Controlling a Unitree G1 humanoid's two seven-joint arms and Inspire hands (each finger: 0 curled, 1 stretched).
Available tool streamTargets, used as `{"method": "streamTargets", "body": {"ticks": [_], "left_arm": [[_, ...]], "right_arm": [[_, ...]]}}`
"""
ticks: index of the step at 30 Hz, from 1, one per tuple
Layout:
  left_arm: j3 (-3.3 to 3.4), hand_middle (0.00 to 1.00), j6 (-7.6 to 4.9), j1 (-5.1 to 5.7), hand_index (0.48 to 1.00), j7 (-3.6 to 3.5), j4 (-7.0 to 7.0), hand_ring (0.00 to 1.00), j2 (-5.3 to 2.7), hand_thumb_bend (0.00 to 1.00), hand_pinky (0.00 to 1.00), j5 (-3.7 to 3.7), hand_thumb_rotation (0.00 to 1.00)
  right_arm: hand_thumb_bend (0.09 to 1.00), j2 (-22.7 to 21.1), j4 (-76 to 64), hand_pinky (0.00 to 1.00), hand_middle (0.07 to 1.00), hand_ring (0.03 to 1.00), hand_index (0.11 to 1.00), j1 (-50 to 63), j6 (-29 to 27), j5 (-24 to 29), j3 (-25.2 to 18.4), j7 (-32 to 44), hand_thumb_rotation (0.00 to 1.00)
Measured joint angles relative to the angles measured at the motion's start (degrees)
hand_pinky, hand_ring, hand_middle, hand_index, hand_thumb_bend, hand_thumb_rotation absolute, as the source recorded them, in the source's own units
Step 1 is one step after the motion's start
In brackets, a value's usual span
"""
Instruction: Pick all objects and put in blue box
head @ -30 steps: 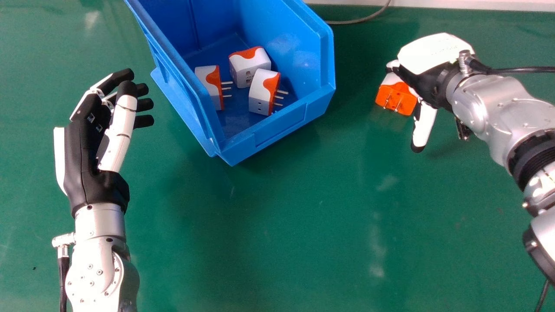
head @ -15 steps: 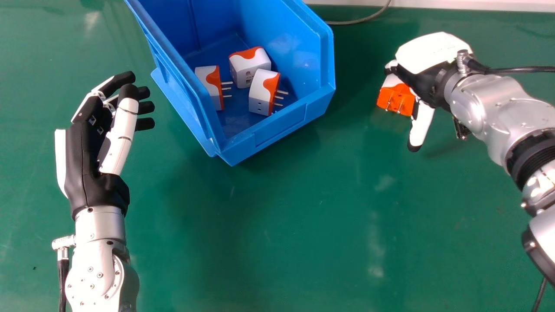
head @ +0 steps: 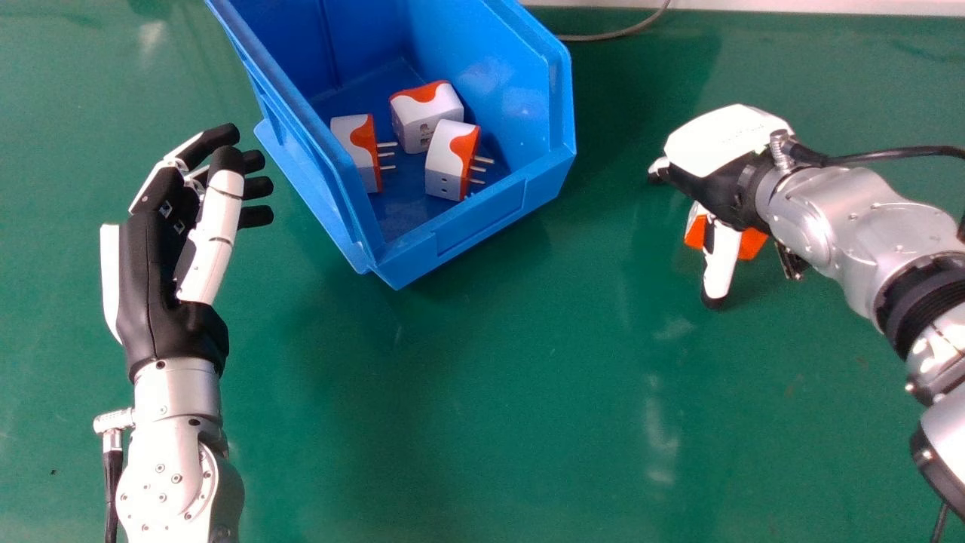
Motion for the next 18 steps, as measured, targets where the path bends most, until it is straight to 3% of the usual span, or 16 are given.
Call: {"method": "streamTargets", "body": {"ticks": [9,18], "left_arm": [[0.30,0.68,-0.06,-0.54,0.717,-0.04,1.34,0.65,0.15,0.53,0.59,-0.10,0.58],[0.55,0.68,-0.21,-0.81,0.716,-0.09,2.45,0.65,0.18,0.53,0.60,-0.09,0.57]], "right_arm": [[0.900,-0.88,-1.15,0.53,0.806,0.679,0.829,0.56,-0.01,0.76,-0.60,0.70,0.22],[0.892,-1.88,-2.08,0.54,0.803,0.681,0.829,0.80,-0.50,1.43,-1.63,2.16,0.22]]}}
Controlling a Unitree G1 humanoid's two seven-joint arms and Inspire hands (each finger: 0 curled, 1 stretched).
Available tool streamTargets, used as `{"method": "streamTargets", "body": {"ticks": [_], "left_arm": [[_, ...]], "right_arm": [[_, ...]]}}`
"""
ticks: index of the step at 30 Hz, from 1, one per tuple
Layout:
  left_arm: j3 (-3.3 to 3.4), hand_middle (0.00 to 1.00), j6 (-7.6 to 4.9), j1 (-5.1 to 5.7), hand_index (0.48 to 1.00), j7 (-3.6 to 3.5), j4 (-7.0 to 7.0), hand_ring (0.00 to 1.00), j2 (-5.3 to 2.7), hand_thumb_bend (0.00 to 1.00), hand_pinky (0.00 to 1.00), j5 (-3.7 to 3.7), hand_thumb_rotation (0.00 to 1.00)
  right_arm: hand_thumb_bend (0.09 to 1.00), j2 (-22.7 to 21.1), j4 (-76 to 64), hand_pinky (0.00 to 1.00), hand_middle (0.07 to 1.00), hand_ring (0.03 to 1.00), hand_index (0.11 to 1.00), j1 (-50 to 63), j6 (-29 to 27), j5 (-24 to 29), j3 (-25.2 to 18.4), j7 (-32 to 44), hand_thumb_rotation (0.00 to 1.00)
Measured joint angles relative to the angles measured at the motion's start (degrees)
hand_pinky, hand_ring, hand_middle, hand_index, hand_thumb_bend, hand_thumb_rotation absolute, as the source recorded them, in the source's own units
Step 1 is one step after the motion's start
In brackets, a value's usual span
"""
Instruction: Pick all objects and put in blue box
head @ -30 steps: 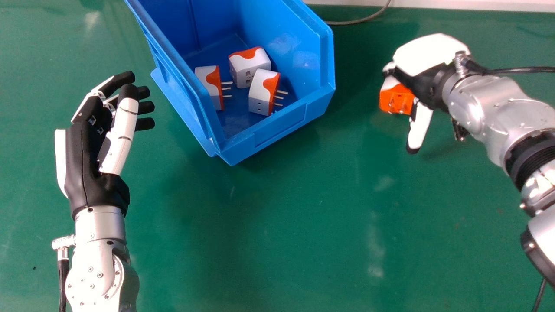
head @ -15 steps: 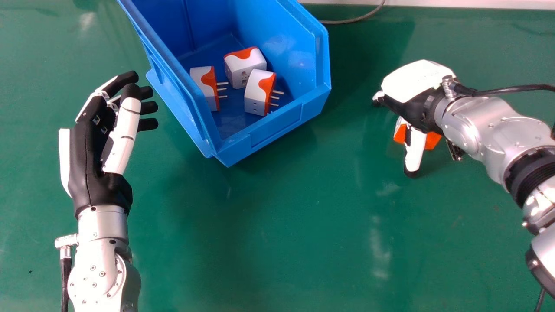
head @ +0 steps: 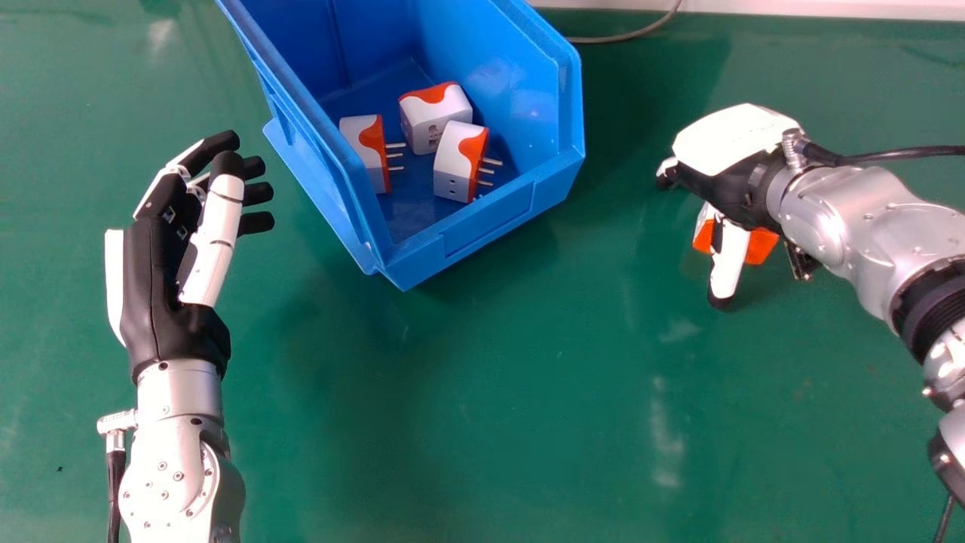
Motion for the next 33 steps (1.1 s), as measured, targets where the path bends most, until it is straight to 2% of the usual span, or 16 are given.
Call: {"method": "streamTargets", "body": {"ticks": [13,24,31,33], "left_arm": [[0.09,0.68,0.04,-0.14,0.711,-0.03,-0.01,0.65,0.16,0.54,0.59,-0.09,0.56],[0.12,0.68,0.10,-0.24,0.706,0.03,-0.02,0.64,0.24,0.56,0.59,-0.09,0.56],[0.18,0.67,0.11,-0.45,0.703,-0.09,-0.02,0.64,0.24,0.56,0.59,-0.34,0.55],[0.18,0.67,0.11,-0.45,0.703,-0.15,-0.02,0.64,0.24,0.56,0.59,-0.70,0.55]], "right_arm": [[0.898,-1.58,-2.71,0.55,0.800,0.685,0.830,0.84,0.34,-0.33,-0.16,1.67,0.21],[0.918,-3.05,-3.71,0.47,0.765,0.623,0.826,1.90,-0.37,-1.00,0.54,0.23,0.21],[0.918,-3.68,-4.10,0.49,0.764,0.633,0.832,2.32,-0.27,-0.74,0.27,0.31,0.21],[0.912,-3.89,-4.25,0.51,0.767,0.642,0.835,2.50,-0.21,-0.45,-0.14,0.78,0.20]]}}
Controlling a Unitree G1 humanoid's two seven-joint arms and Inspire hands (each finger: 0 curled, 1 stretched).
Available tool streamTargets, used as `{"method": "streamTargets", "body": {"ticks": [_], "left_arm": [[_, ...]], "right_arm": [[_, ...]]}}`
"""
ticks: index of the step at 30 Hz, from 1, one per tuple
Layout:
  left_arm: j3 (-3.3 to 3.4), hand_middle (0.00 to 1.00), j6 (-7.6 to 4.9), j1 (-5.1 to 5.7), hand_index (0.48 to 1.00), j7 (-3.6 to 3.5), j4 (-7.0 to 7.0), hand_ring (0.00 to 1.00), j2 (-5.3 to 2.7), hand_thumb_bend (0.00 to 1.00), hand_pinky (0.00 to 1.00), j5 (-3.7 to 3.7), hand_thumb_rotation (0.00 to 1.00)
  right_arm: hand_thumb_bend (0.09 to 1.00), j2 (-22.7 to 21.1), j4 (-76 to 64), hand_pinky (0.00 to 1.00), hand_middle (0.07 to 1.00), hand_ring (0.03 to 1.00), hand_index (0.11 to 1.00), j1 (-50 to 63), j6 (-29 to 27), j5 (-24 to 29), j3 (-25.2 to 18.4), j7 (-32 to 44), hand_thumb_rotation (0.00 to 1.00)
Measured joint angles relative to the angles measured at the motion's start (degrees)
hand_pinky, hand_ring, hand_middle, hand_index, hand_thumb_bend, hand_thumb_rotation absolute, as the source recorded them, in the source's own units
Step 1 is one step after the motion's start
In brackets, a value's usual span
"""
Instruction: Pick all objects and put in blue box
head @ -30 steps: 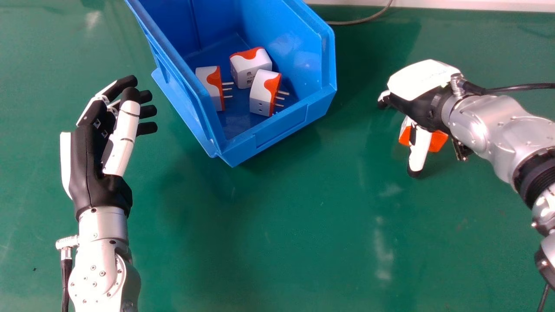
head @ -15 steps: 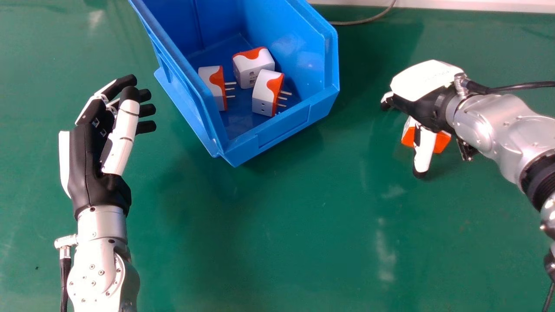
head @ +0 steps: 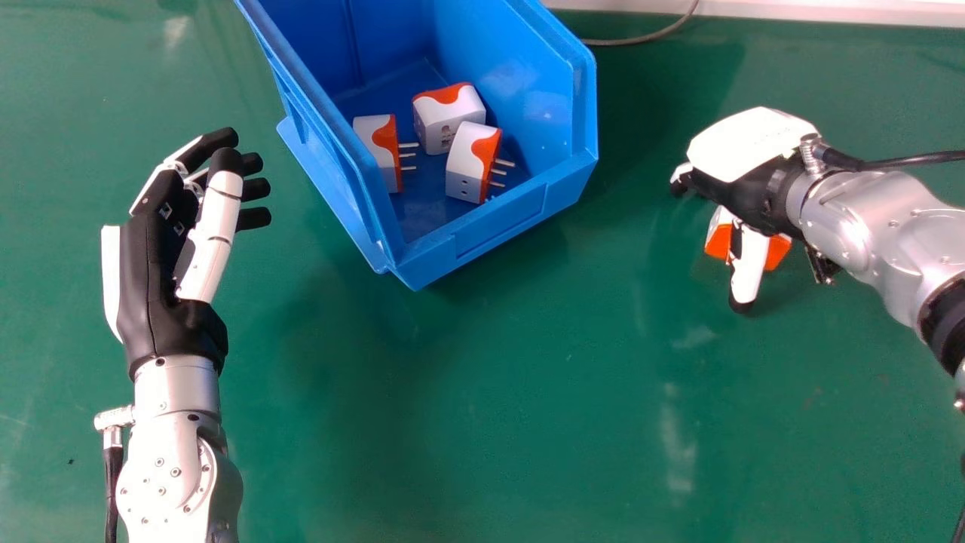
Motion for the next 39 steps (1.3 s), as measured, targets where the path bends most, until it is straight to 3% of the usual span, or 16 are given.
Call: {"method": "streamTargets", "body": {"ticks": [9,15,25,31,32,36,37,39], "left_arm": [[0.01,0.67,0.00,-0.02,0.702,-0.01,0.05,0.64,0.08,0.56,0.60,-0.16,0.54],[0.02,0.67,-0.03,-0.36,0.700,-0.08,0.81,0.64,0.21,0.56,0.60,-0.38,0.54],[0.03,0.67,-0.02,-0.48,0.700,-0.14,0.83,0.64,0.34,0.56,0.60,-0.47,0.53],[0.03,0.67,-0.07,-0.64,0.701,-0.06,1.05,0.64,0.40,0.57,0.60,-0.43,0.54],[0.03,0.67,-0.13,-0.73,0.700,-0.07,1.21,0.64,0.41,0.56,0.60,-0.39,0.54],[0.04,0.67,-0.28,-0.98,0.700,-0.10,1.46,0.64,0.44,0.56,0.60,-0.43,0.54],[0.04,0.67,-0.28,-1.00,0.700,-0.11,1.47,0.64,0.44,0.56,0.59,-0.44,0.54],[0.06,0.67,-0.28,-1.00,0.700,-0.08,1.47,0.64,0.45,0.56,0.59,-0.42,0.54]], "right_arm": [[0.903,-0.45,-0.89,0.54,0.781,0.659,0.842,0.58,0.76,0.16,-0.77,1.30,0.18],[0.897,-0.84,-1.36,0.56,0.797,0.678,0.845,0.87,0.73,0.17,-0.84,1.75,0.17],[0.888,-1.27,-1.20,0.54,0.795,0.658,0.836,1.23,0.58,2.19,-2.45,3.08,0.15],[0.841,-1.25,-1.10,0.48,0.766,0.619,0.789,1.28,0.95,3.09,-3.27,3.56,0.09],[0.786,-1.19,-1.20,0.47,0.737,0.603,0.763,1.27,1.47,2.87,-3.13,3.47,0.07],[0.786,-0.54,-1.63,0.47,0.737,0.603,0.763,1.03,4.11,1.71,-1.83,3.39,0.07],[0.732,-0.50,-1.71,0.45,0.682,0.584,0.714,1.01,4.44,1.47,-1.46,3.24,0.06],[0.732,-0.55,-1.97,0.45,0.682,0.584,0.714,1.24,4.87,1.19,-0.97,2.62,0.06]]}}
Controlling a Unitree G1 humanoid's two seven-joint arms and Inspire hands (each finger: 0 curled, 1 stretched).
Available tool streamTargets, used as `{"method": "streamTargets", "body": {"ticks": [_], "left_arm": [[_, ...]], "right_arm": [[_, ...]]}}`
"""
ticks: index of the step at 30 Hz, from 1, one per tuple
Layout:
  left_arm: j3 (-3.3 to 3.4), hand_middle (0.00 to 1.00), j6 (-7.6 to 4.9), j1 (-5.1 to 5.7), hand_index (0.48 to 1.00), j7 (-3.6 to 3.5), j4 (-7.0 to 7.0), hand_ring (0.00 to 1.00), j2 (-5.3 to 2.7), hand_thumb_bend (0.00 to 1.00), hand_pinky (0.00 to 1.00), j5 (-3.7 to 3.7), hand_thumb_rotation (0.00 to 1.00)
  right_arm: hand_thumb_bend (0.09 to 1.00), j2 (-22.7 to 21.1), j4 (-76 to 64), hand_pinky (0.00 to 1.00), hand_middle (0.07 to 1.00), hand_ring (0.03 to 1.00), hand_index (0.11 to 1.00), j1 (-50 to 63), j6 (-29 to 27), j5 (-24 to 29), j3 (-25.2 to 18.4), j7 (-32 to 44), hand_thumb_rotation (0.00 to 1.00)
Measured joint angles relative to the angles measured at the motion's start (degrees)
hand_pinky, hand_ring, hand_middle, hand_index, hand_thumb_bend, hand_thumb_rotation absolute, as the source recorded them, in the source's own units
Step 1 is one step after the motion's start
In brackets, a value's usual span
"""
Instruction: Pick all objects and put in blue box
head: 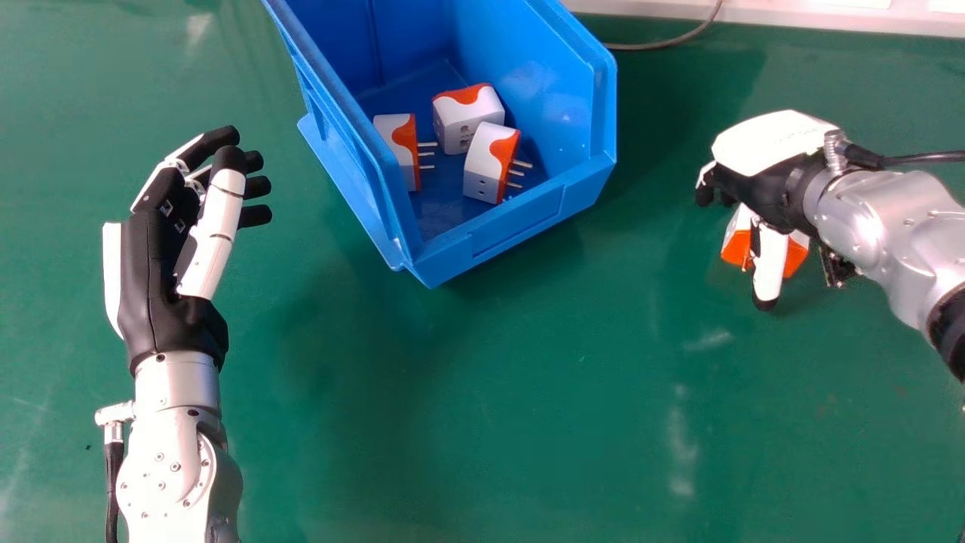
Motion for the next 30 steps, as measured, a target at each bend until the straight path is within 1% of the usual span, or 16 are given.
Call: {"method": "streamTargets", "body": {"ticks": [2,3,7,8,11,12,15,16,18,19,21,22,24,30], "left_arm": [[0.00,0.67,-0.01,0.00,0.700,0.01,0.01,0.64,0.04,0.56,0.59,0.02,0.54],[0.04,0.67,-0.02,0.00,0.700,0.02,0.03,0.64,0.08,0.56,0.60,0.01,0.53],[0.04,0.67,-0.02,0.00,0.700,0.00,0.04,0.64,0.09,0.56,0.60,-0.07,0.53],[0.03,0.67,-0.02,-0.01,0.699,-0.02,0.04,0.64,0.09,0.57,0.60,-0.10,0.53],[0.04,0.67,-0.02,-0.03,0.699,-0.02,0.04,0.64,0.09,0.57,0.60,-0.10,0.53],[0.04,0.67,-0.02,-0.03,0.700,-0.02,0.04,0.64,0.10,0.57,0.60,-0.10,0.53],[0.01,0.67,-0.04,-0.03,0.700,-0.03,0.06,0.64,0.10,0.57,0.60,-0.07,0.53],[0.03,0.67,-0.04,-0.03,0.700,-0.01,0.08,0.64,0.10,0.57,0.60,-0.07,0.53],[0.02,0.67,-0.09,-0.04,0.700,-0.05,0.15,0.64,0.11,0.57,0.60,-0.09,0.53],[0.02,0.67,-0.19,-0.06,0.700,-0.08,0.29,0.64,0.11,0.56,0.60,-0.09,0.53],[0.03,0.67,-0.23,-0.05,0.700,-0.07,0.49,0.64,0.12,0.56,0.60,-0.08,0.53],[0.02,0.67,-0.23,-0.06,0.700,-0.04,0.55,0.64,0.11,0.56,0.60,-0.07,0.53],[0.03,0.67,-0.24,-0.07,0.700,0.06,0.64,0.64,0.11,0.56,0.60,-0.07,0.53],[0.04,0.67,-0.27,-0.30,0.700,0.04,0.84,0.64,0.11,0.55,0.60,-0.16,0.52]], "right_arm": [[0.732,-0.13,-0.47,0.45,0.682,0.584,0.714,0.64,0.59,-0.02,0.03,-1.39,0.06],[0.691,-0.25,-0.76,0.44,0.639,0.573,0.674,0.95,0.69,-0.01,-0.02,-1.91,0.05],[0.691,-0.60,-1.85,0.44,0.639,0.573,0.674,1.80,0.71,0.04,-0.11,-3.08,0.05],[0.658,-0.60,-1.93,0.44,0.608,0.566,0.639,1.82,0.72,0.03,-0.10,-3.11,0.04],[0.658,-0.60,-1.82,0.44,0.608,0.566,0.639,1.83,0.86,-0.04,-0.04,-3.65,0.04],[0.631,-0.61,-1.74,0.44,0.587,0.564,0.609,1.84,0.85,-0.14,0.05,-3.90,0.03],[0.631,-0.62,-1.83,0.44,0.587,0.564,0.609,2.00,0.77,-1.21,0.42,-4.57,0.03],[0.610,-0.70,-1.89,0.44,0.568,0.559,0.587,2.15,0.72,-1.22,0.41,-4.79,0.02],[0.610,-0.76,-1.96,0.44,0.568,0.559,0.587,2.29,0.63,-1.22,0.41,-5.39,0.02],[0.593,-0.76,-1.98,0.44,0.554,0.555,0.567,2.37,0.60,-1.26,0.41,-5.56,0.02],[0.593,-0.87,-2.15,0.44,0.554,0.555,0.567,2.60,0.61,-1.27,0.40,-5.95,0.02],[0.579,-0.88,-2.20,0.43,0.543,0.550,0.552,2.67,0.61,-1.32,0.41,-5.95,0.01],[0.579,-0.99,-2.34,0.43,0.543,0.550,0.552,2.81,0.63,-1.34,0.41,-5.99,0.01],[0.560,-1.07,-2.35,0.43,0.524,0.541,0.531,3.03,0.71,-1.51,0.40,-5.89,0.01]]}}
